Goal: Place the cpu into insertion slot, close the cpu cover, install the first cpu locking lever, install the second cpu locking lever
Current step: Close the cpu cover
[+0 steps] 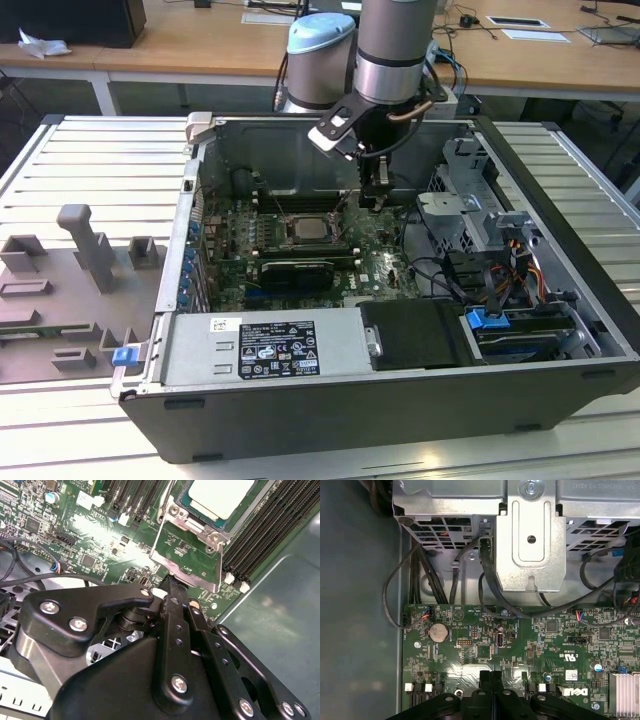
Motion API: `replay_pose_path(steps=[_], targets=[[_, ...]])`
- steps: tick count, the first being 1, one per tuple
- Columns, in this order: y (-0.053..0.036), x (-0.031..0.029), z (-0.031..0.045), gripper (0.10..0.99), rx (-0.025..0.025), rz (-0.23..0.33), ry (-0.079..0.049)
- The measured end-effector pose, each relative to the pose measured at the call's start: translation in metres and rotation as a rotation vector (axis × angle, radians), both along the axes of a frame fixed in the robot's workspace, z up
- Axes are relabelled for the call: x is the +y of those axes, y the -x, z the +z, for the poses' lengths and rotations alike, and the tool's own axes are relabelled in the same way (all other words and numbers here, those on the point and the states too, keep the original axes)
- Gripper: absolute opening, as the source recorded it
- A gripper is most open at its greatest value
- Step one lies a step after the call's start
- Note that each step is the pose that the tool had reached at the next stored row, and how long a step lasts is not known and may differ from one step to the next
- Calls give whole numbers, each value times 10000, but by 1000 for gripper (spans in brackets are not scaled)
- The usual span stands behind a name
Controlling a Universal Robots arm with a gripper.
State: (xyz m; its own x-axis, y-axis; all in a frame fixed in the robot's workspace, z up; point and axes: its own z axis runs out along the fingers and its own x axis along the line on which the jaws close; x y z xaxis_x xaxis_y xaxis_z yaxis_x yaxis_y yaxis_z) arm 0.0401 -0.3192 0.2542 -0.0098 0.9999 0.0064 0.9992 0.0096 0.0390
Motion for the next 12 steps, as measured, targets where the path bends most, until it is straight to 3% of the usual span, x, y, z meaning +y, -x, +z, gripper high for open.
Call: replay_pose_path(steps=[12], targets=[[21,0,0,106,0,1,0]])
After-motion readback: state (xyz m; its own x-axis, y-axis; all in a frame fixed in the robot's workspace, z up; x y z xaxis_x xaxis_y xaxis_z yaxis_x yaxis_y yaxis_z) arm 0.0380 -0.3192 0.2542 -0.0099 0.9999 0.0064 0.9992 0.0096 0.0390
